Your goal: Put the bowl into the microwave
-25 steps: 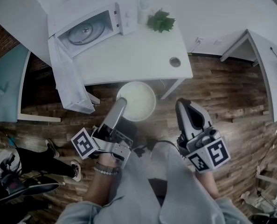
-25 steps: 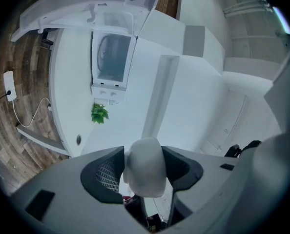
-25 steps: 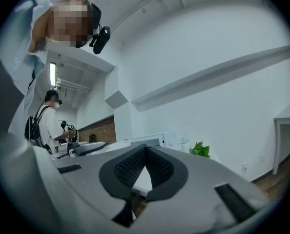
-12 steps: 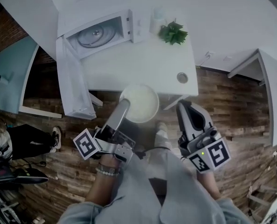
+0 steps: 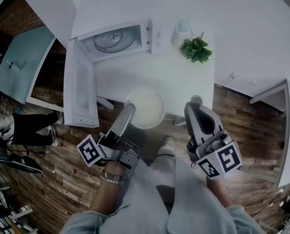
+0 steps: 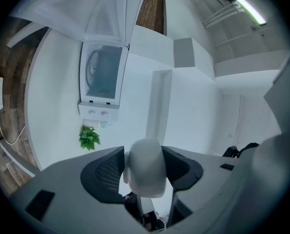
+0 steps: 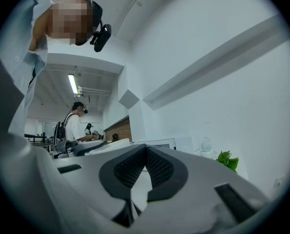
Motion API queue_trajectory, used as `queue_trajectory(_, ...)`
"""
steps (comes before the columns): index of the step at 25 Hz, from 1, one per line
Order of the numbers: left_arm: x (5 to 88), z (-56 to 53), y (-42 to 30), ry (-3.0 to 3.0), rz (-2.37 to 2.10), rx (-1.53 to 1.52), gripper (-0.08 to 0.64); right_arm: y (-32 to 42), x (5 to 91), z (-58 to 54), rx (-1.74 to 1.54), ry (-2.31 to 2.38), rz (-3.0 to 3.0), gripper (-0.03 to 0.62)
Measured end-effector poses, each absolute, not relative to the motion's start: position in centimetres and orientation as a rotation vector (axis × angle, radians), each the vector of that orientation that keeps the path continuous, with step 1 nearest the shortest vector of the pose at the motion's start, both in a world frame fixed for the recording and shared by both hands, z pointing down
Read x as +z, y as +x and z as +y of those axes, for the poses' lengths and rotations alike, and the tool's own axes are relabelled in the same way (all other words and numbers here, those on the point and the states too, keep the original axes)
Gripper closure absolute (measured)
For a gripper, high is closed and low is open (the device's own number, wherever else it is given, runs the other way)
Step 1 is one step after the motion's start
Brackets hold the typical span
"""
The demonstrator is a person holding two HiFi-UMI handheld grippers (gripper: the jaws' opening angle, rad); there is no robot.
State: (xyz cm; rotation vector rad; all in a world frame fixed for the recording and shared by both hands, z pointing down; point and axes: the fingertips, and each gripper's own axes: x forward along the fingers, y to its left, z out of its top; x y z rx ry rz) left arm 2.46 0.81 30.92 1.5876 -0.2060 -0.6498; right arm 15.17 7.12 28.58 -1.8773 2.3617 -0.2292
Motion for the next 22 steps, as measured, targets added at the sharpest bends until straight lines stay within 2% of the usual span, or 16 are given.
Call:
queue_trajectory(10, 30.4, -0.7, 5.6, 1.573, -0.339, -0.782, 0.336, 19.3, 29.0, 3.6, -0.271, -1.675, 2.508, 0.591)
queue_trajectory(22, 30.9, -0.1, 6.9, 1.528, -0.474, -0.919, 0.336, 21.1, 29.7, 2.0, -0.324, -1.43, 2.637, 0.591)
